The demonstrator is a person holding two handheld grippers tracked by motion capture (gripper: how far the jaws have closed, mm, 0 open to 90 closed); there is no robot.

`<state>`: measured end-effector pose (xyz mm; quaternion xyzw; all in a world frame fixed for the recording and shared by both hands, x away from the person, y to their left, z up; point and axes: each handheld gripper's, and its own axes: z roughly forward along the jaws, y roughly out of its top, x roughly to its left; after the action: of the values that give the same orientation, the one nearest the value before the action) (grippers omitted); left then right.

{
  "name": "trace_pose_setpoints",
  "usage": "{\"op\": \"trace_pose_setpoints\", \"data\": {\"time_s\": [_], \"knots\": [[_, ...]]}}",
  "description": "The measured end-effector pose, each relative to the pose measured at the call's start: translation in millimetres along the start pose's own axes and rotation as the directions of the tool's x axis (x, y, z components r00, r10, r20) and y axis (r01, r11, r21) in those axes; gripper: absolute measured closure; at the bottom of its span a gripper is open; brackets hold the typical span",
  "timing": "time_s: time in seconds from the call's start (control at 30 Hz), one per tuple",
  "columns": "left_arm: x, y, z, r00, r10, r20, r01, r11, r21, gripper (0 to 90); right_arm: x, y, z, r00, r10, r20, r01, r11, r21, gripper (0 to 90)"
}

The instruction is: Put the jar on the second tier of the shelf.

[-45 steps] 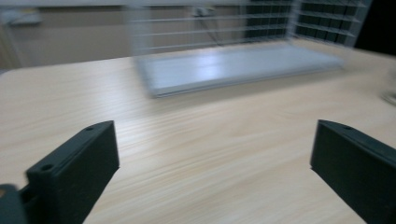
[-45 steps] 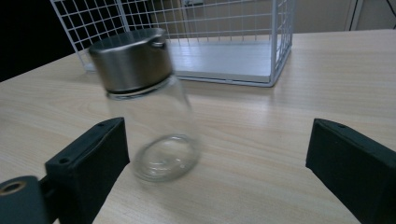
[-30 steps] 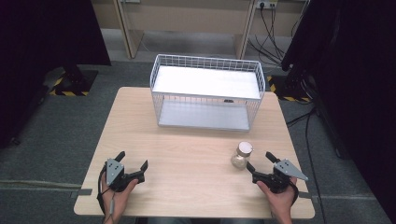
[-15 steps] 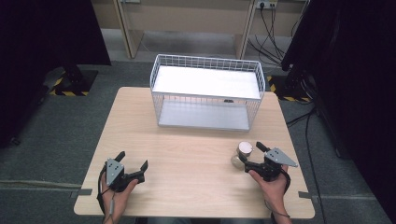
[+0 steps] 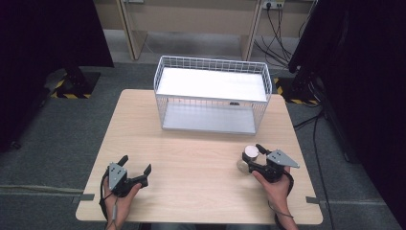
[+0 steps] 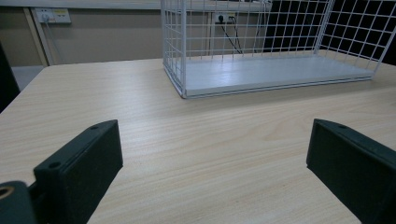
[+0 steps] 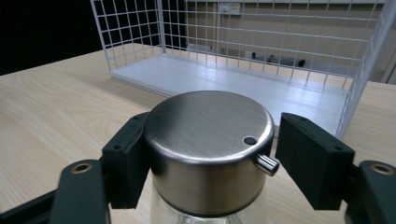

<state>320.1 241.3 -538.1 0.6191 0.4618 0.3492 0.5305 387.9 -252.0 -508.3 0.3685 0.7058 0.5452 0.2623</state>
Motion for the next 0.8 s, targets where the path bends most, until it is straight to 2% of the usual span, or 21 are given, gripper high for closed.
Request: {"op": "trace_pose_setpoints", "data": {"time_s": [0.07, 0.1, 0.17, 0.57, 0.8], "knots": [[-0.5, 0.0, 0.1, 1.0000, 0.005, -0.001, -0.005, 1.0000, 0.000, 3.2, 0.3, -0.4, 1.3, 1.0000, -0.003, -0.007, 0.003, 1.000, -0.003, 35.0], [-0.8, 0.0, 0.1, 1.0000, 0.007, -0.001, -0.007, 1.0000, 0.001, 3.2, 0.9, -0.3, 1.8, 0.9998, -0.008, -0.016, 0.008, 1.000, -0.005, 39.7], [-0.8, -0.1, 0.1, 1.0000, 0.006, -0.001, -0.006, 1.0000, -0.001, 3.2, 3.6, -0.2, 2.2, 0.9997, -0.024, -0.006, 0.024, 1.000, -0.010, 40.1], [-0.5, -0.1, 0.0, 1.0000, 0.002, -0.007, -0.002, 1.0000, -0.002, 2.9, 7.6, 2.2, 1.8, 0.9997, -0.009, 0.024, 0.009, 1.000, -0.005, 40.4], [-0.5, -0.1, 0.0, 1.0000, 0.001, -0.008, -0.001, 1.0000, -0.001, 2.7, 9.3, 11.7, -2.5, 0.9993, -0.012, 0.035, 0.013, 1.000, -0.024, 40.4]]}}
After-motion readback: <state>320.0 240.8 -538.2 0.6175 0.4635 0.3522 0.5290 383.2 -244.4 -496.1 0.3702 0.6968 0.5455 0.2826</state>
